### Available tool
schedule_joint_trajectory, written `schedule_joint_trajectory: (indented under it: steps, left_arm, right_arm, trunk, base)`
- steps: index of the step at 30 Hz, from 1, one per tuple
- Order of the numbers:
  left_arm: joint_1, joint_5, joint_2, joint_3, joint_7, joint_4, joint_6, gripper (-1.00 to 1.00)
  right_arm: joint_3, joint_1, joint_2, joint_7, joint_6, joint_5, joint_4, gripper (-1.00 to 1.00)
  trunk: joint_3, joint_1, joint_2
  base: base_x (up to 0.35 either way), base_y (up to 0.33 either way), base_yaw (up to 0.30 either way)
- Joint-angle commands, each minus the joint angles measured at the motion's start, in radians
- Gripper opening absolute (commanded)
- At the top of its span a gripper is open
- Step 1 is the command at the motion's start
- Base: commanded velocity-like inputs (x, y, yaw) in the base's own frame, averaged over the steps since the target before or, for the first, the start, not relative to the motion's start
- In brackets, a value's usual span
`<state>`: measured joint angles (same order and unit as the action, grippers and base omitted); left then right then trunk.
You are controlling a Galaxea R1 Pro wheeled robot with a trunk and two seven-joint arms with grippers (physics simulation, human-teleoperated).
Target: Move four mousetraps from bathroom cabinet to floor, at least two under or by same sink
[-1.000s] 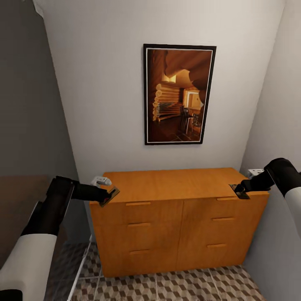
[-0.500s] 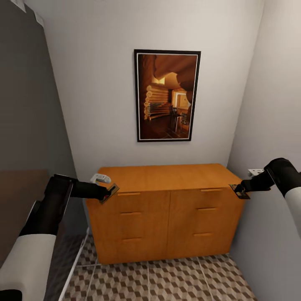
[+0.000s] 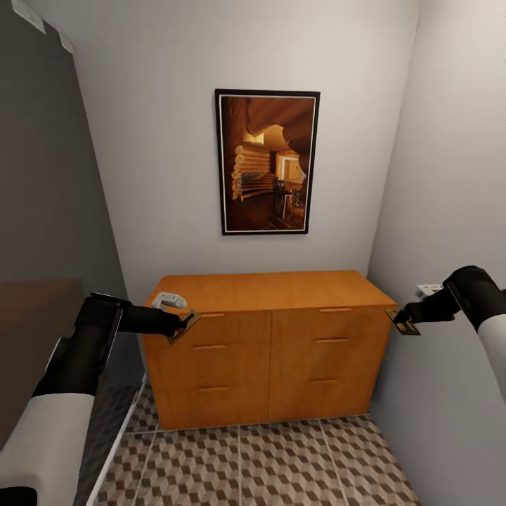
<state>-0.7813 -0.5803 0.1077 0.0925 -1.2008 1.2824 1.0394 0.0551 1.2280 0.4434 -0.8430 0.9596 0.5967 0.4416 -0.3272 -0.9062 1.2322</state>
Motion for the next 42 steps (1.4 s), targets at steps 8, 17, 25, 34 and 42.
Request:
schedule_joint_trajectory:
  steps: [8, 17, 25, 34, 42]
  left_arm:
    - [-0.001, -0.007, 0.000, 0.001, -0.014, 0.001, 0.008, -1.00]
    - [-0.001, -0.006, 0.000, 0.001, -0.014, 0.000, 0.008, -1.00]
    - [-0.001, -0.006, -0.006, 0.001, -0.014, 0.002, 0.008, -1.00]
    - [-0.001, -0.006, -0.012, 0.001, -0.015, 0.002, 0.008, -1.00]
    - [-0.001, -0.007, -0.020, 0.001, -0.014, 0.002, 0.008, -1.00]
  right_arm:
    - [0.006, 0.001, -0.007, -0.005, 0.004, 0.008, 0.001, -1.00]
    - [0.006, 0.001, -0.008, -0.005, 0.004, 0.006, 0.002, -1.00]
    - [0.006, 0.001, -0.009, -0.007, 0.004, 0.004, -0.011, -1.00]
    - [0.006, 0.001, -0.025, -0.005, 0.004, 0.008, -0.014, -1.00]
    - [0.006, 0.001, -0.059, -0.003, 0.003, 0.007, -0.014, -1.00]
  trunk:
    - [-0.001, 0.000, 0.001]
    - [-0.001, 0.000, 0.001]
    - [-0.001, 0.000, 0.001]
    - [-0.001, 0.000, 0.001]
    - [-0.001, 0.000, 0.001]
  base:
    - [-0.016, -0.013, 0.000]
    - [-0.001, -0.001, 0.000]
    - [0.000, 0.000, 0.001]
    - [0.000, 0.000, 0.096]
    - [-0.001, -0.001, 0.006]
